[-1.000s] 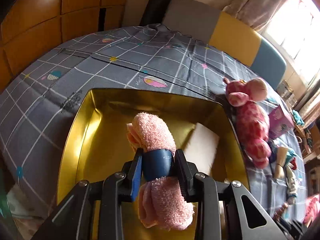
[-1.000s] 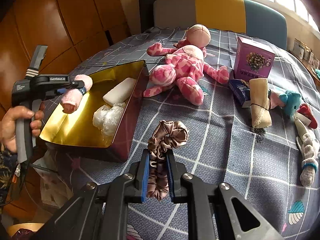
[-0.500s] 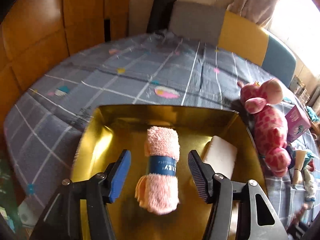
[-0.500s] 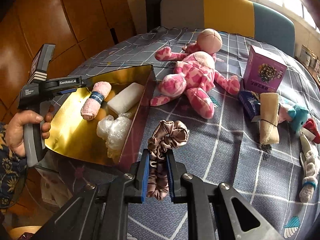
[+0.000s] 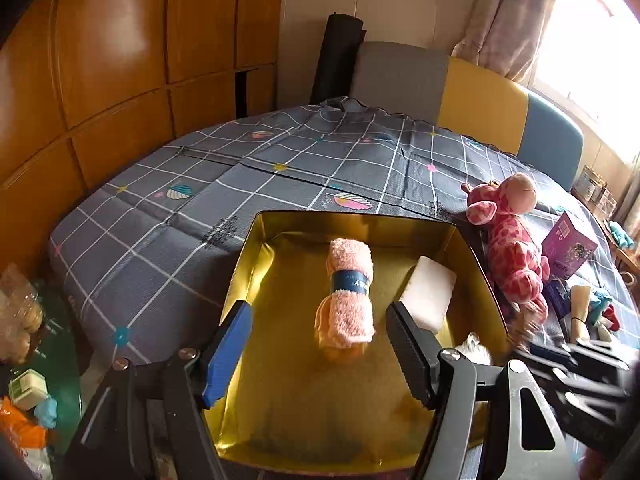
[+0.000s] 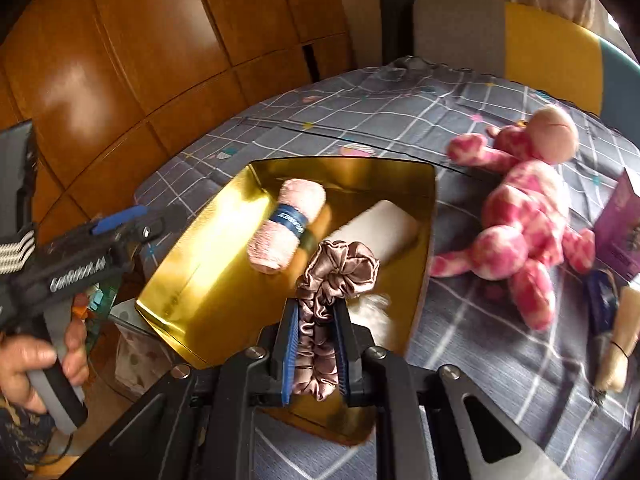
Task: Organize soft objects
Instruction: 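Lower the scrunchie into the gold box and open the right tool, then move the left tool to the cream mesh pad and grasp it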
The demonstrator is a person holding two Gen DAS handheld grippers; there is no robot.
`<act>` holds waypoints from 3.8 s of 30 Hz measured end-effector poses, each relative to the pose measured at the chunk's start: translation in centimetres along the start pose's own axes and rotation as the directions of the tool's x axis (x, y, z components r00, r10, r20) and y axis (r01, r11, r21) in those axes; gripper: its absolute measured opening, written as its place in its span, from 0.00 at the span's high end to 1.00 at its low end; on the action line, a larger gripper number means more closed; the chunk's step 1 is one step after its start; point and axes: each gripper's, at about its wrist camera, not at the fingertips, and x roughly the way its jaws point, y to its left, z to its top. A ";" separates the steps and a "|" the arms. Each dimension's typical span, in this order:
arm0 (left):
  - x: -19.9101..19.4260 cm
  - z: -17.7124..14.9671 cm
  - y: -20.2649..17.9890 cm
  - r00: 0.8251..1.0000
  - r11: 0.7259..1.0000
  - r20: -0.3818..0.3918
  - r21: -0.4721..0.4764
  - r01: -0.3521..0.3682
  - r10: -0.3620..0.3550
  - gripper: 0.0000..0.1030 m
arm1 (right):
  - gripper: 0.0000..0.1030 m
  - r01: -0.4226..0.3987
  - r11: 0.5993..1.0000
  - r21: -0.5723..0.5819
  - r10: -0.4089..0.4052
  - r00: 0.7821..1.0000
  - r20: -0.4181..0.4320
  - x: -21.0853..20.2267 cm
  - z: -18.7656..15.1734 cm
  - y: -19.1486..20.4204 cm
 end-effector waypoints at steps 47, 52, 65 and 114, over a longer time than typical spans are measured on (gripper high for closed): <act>-3.7 -3.4 -5.1 0.997 0.987 0.028 0.148 0.067 -0.072 0.32 | 0.59 0.171 0.970 0.171 -0.188 0.978 0.090 -5.5 -2.2 -4.5; -4.1 -3.6 -7.8 0.994 0.974 0.021 0.204 0.102 -0.108 0.32 | 0.59 0.211 0.959 0.191 -0.233 0.967 0.106 -7.7 -3.6 -6.2; -3.4 -3.6 -14.7 0.974 0.925 -0.042 0.306 0.226 -0.223 0.32 | 0.59 0.399 0.850 0.343 -0.454 0.886 0.094 -14.9 -7.2 -15.3; 12.0 -6.2 -44.4 0.873 0.825 -0.371 0.346 0.447 -0.317 0.55 | 0.58 0.301 0.670 0.679 -0.483 0.871 0.090 -21.0 -14.1 -30.2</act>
